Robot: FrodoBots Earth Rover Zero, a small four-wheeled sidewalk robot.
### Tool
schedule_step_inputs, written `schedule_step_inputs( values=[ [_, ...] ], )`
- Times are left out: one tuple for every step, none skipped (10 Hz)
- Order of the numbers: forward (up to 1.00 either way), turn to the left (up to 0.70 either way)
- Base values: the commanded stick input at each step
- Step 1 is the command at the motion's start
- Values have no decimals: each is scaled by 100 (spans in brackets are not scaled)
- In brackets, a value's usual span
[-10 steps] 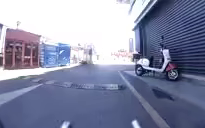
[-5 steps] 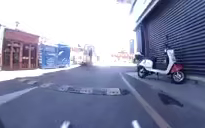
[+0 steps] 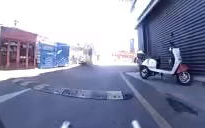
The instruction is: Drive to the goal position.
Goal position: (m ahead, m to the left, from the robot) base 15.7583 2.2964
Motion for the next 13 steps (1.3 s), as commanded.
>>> schedule_step_inputs(
  values=[
    [45, 0],
    [45, 0],
    [45, 0],
    [45, 0],
    [45, 0],
    [45, 0],
    [45, 0],
    [45, 0],
    [45, 0],
    [45, 0],
    [45, 0],
    [45, 0],
    [45, 0]
  ],
)
